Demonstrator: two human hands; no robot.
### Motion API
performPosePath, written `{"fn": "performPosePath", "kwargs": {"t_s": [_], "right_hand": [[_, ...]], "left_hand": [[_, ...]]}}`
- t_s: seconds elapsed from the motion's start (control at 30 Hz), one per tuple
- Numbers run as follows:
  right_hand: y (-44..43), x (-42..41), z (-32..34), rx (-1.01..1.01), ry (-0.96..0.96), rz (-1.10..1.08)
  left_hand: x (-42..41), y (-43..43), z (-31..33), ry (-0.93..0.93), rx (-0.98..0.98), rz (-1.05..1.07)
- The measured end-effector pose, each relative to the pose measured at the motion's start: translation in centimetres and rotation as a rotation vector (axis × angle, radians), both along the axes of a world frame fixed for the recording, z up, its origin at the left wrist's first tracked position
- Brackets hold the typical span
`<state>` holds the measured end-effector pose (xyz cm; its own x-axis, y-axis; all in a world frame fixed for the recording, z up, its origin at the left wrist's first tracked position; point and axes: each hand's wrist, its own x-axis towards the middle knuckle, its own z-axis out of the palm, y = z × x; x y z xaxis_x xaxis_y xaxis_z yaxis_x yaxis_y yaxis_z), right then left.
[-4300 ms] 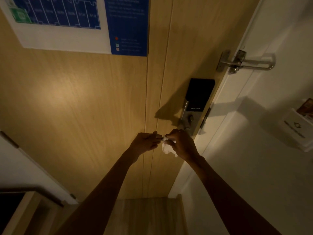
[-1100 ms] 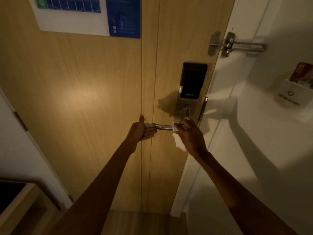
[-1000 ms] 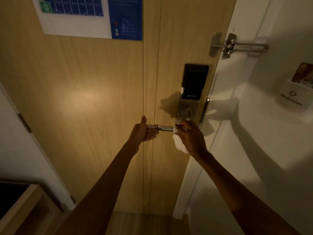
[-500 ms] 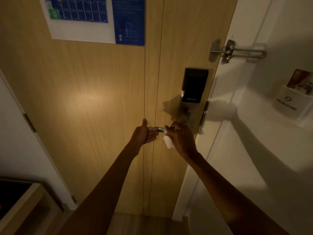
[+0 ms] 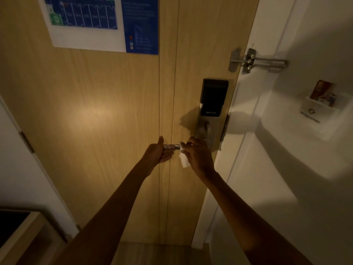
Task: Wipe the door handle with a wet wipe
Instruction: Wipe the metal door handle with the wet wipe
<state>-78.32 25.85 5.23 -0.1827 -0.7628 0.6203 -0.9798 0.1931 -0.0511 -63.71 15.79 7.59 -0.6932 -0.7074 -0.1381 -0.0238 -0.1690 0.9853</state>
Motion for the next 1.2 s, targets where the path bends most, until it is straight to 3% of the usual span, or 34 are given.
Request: {"fn": "performPosePath", "kwargs": {"t_s": [0.17,0.43,0.57,0.97,1.2], "right_hand": [[1.7,-0.9,0.9,-0.015,-0.107,0.006],[0.6,0.2,0.7,0.024,-0.095,-0.046],[0.4,-0.1,1.0,-0.003,-0.205,0.000],[2.2,-1.4,0.7,-0.044,-0.087,0.025],[4.5,-4.1,0.2,-0.050,-0.154,-0.010]], "left_hand": [[0.4,0.9,0.4,-0.025,-0.001,0.041],[0.6,1.9,1.1,-0.060,0.020,0.017],[0.6,2.2,1.1,-0.070,0.033,0.031],[0.6,2.1,1.1,-0.082,0.047,0.015],[0.6,2.0,1.3,-0.082,0.075,0.009]]}}
